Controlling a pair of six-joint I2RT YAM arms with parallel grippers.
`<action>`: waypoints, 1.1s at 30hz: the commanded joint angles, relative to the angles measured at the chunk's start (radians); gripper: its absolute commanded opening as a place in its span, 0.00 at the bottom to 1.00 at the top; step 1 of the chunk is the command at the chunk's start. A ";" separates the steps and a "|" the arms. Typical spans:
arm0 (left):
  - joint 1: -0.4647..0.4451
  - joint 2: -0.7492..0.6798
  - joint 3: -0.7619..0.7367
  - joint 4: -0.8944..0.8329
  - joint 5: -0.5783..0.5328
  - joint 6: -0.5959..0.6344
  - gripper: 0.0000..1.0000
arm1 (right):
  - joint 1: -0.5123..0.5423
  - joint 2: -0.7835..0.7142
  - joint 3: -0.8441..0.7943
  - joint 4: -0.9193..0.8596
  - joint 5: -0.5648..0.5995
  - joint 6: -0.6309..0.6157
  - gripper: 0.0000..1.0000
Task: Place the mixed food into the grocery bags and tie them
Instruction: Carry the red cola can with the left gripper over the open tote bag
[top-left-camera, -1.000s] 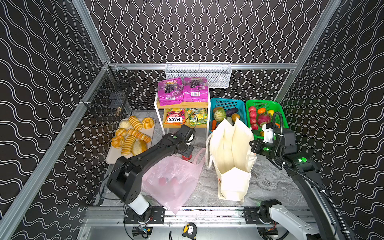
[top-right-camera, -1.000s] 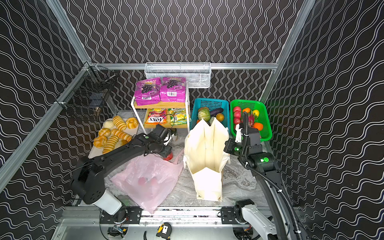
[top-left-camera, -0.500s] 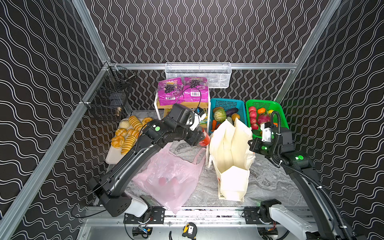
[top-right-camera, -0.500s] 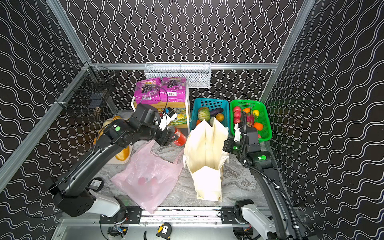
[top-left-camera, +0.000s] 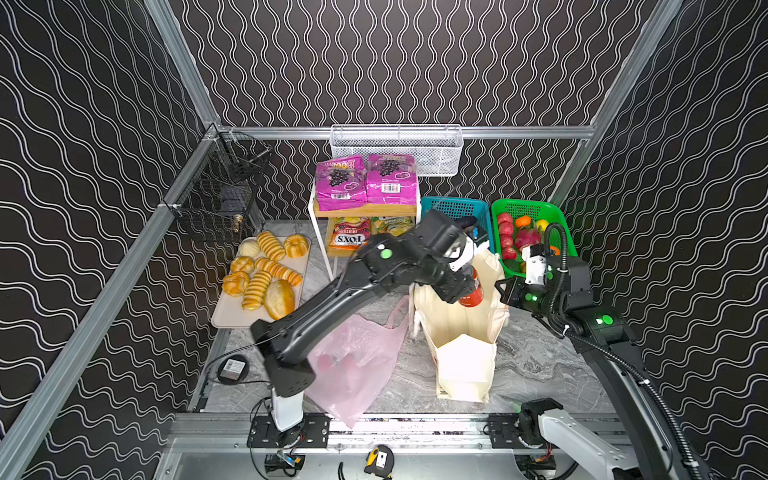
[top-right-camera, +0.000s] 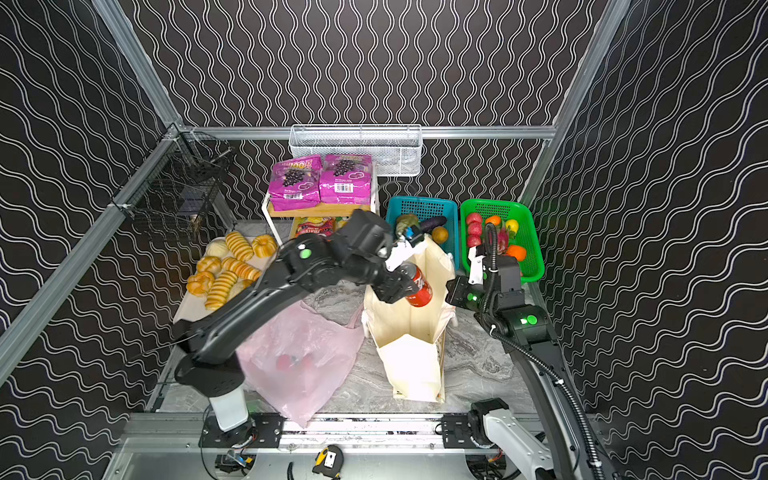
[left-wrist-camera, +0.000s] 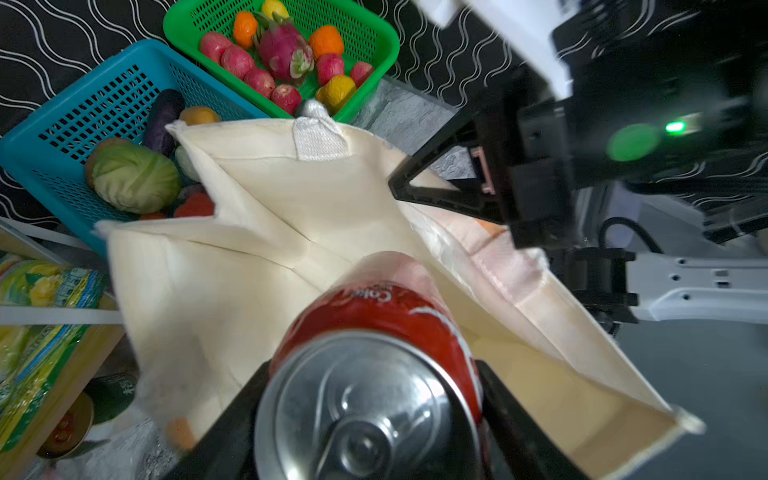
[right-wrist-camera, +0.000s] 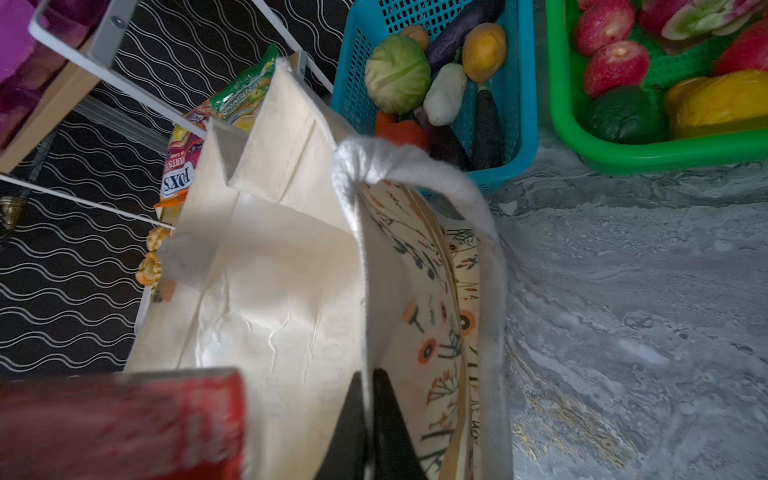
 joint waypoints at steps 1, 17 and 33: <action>-0.007 0.068 0.046 -0.022 -0.097 0.010 0.44 | 0.001 -0.019 -0.012 0.056 -0.038 0.011 0.06; -0.023 0.290 0.020 0.101 -0.202 -0.082 0.45 | 0.001 -0.084 -0.112 0.096 -0.061 0.037 0.06; -0.024 0.226 -0.221 0.242 -0.207 -0.392 0.45 | 0.000 -0.145 -0.180 0.152 -0.011 0.101 0.06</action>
